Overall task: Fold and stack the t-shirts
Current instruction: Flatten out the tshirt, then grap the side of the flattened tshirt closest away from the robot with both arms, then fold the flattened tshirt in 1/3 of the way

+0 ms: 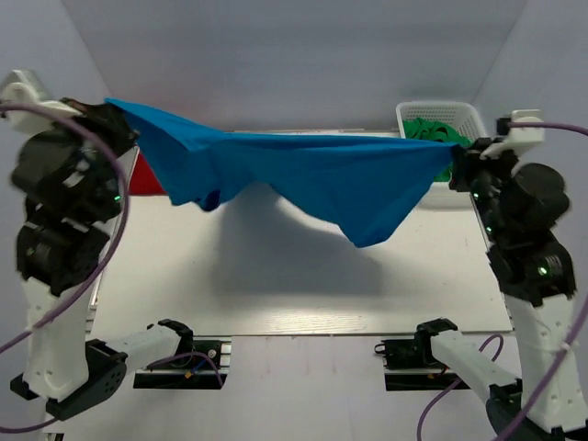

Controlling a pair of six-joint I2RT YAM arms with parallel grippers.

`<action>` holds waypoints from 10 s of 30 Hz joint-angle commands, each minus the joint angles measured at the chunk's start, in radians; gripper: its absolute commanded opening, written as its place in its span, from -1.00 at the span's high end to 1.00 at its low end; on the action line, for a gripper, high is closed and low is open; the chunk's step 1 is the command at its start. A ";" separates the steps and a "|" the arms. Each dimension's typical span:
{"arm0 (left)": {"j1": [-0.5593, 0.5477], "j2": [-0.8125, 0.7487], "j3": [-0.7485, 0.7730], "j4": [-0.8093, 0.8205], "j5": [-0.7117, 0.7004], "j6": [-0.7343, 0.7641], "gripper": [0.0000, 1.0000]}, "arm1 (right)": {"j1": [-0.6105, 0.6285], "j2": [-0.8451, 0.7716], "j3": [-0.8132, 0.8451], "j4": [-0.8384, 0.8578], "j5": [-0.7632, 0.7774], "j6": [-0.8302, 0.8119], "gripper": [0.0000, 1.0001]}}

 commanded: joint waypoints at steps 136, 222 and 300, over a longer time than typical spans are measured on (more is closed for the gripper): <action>0.077 0.495 -0.978 0.241 0.718 -0.169 -1.00 | -0.136 0.309 -0.811 -0.095 -0.048 0.584 -0.75; 0.077 0.155 -1.149 -0.423 0.919 -0.366 -1.00 | -0.125 0.251 -0.667 -0.107 -0.103 0.633 -0.81; 0.125 0.501 -0.620 0.108 0.586 -0.260 1.00 | -0.191 0.732 -0.245 -0.151 -0.061 0.544 1.00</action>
